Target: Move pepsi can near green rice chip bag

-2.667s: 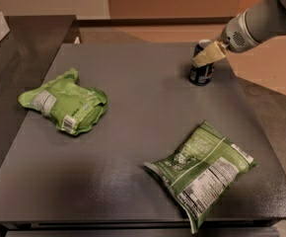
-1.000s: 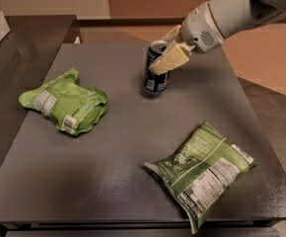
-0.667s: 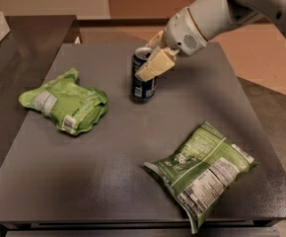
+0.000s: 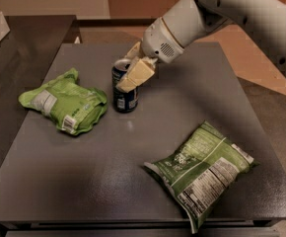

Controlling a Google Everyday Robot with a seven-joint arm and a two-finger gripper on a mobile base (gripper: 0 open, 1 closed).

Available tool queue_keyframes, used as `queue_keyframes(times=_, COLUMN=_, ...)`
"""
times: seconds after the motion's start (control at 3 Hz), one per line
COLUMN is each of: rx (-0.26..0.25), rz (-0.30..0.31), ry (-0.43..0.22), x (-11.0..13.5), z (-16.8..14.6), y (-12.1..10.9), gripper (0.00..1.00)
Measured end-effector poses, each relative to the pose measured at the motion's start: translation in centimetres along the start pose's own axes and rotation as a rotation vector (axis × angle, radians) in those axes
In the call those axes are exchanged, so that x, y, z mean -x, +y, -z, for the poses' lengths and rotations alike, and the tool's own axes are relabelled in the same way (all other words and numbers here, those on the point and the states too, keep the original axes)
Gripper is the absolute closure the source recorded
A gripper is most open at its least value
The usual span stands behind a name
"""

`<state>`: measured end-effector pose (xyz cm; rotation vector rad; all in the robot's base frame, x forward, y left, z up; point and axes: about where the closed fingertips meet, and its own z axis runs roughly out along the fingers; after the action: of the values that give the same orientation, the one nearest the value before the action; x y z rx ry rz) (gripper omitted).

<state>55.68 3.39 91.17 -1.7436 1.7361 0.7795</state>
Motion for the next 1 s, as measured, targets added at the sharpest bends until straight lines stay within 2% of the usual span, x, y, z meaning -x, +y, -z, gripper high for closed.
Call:
queue_keyframes(times=0.33, rx=0.011, rz=0.015, ry=0.012, x=0.6, z=-1.42, y=0.7, gripper=0.82)
queue_keyframes(times=0.67, rx=-0.004, rz=0.044, ry=0.042, x=1.0, z=-2.22, y=1.24, gripper=0.58)
queue_keyframes(times=1.0, rx=-0.001, rz=0.046, ry=0.043, x=1.06, z=-2.38, y=1.3, gripper=0.36)
